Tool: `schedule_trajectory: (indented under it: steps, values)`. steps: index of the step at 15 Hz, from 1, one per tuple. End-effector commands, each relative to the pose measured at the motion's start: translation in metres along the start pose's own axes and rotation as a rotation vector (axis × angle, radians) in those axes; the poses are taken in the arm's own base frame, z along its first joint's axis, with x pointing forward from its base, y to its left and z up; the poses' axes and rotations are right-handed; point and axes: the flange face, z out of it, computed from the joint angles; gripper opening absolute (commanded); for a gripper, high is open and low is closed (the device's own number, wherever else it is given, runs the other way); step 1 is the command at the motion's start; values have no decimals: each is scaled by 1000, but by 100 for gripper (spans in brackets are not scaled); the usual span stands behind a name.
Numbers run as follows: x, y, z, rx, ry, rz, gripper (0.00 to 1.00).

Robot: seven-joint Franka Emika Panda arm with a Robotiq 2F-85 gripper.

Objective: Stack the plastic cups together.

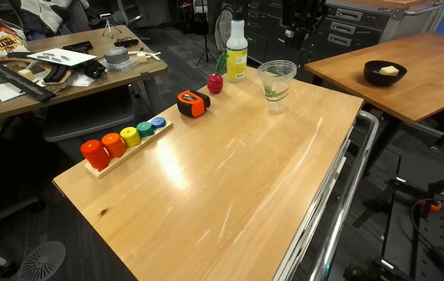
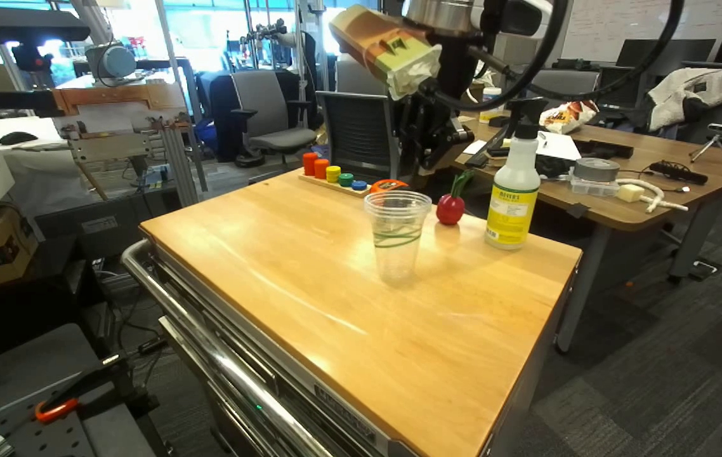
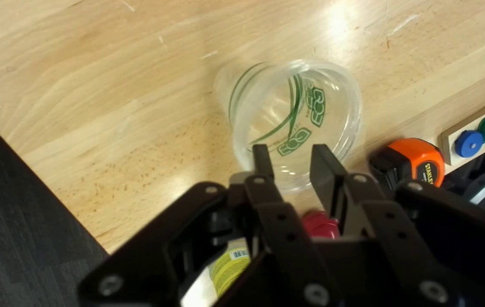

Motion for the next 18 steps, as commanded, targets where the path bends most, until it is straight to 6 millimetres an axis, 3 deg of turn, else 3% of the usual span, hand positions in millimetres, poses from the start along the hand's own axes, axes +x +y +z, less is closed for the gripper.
schedule_trajectory:
  steps: [1, 6, 10, 15, 16, 18]
  values:
    - [1, 0, -11, 8, 32, -14, 63]
    - [-7, -3, -27, -11, 15, -29, 99]
    - [-35, -11, -63, -30, -35, -90, 100]
    - [-89, -7, -138, -39, 12, -155, 100]
    - [-57, -13, -108, -46, -28, -115, 100]
    - [-76, -11, -134, -34, 5, -132, 100]
